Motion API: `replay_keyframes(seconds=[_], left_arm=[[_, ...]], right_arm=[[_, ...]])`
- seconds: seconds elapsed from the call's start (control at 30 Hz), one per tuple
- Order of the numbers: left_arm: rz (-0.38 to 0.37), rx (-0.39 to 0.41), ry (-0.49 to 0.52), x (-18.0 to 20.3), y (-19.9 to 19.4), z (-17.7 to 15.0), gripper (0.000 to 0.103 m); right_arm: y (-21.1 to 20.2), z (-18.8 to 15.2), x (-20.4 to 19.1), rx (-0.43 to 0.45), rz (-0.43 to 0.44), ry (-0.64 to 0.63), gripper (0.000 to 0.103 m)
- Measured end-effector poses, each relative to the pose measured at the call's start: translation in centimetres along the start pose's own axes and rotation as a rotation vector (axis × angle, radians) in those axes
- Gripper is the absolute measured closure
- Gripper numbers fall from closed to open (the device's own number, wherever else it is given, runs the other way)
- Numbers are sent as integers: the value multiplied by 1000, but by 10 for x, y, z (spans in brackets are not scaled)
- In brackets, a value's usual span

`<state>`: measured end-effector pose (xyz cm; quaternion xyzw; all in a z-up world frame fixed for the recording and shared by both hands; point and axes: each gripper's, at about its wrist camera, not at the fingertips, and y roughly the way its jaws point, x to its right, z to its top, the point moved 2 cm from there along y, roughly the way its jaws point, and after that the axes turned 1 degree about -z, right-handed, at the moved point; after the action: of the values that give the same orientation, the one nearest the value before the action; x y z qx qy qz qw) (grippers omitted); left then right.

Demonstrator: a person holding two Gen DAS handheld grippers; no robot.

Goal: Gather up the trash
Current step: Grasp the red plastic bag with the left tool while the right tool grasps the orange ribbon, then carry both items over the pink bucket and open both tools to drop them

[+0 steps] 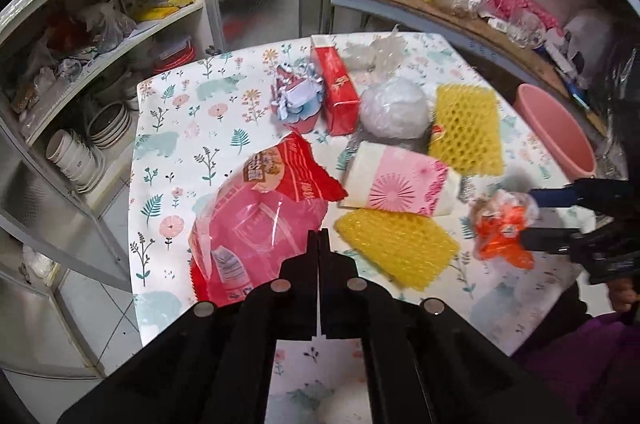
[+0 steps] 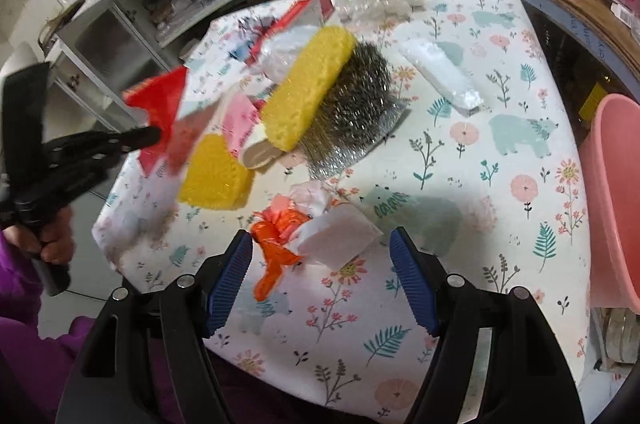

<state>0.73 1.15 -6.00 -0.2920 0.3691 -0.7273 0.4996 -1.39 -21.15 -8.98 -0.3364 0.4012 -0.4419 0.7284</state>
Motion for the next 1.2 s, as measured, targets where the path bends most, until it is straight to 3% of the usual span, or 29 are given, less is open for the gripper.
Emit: replay_keyframes(seconds=[0.07,0.13,0.17,0.2,0.63,0.93,1.2], left_arm=[[-7,7,5,3,-5,1,103],[-11,12,10,7,-8,2,103],[-16,14,13,9,-10,3,103],[-18,15,15,11,-12,3,103],[-20,58,80,48,-38,19,103],[-103,99,145,102,-39,51,103],[-228,150,227,178,-34,98,103]], right_arm=[[2,-1,1,-5,22,8,39],[0,-1,2,-1,60,20,59],[-1,0,3,2,72,24,79],[-2,0,4,3,99,32,80],[-45,-12,20,118,126,53,82],[-81,-20,50,226,100,120,82],[-116,-24,110,340,-17,233,82]])
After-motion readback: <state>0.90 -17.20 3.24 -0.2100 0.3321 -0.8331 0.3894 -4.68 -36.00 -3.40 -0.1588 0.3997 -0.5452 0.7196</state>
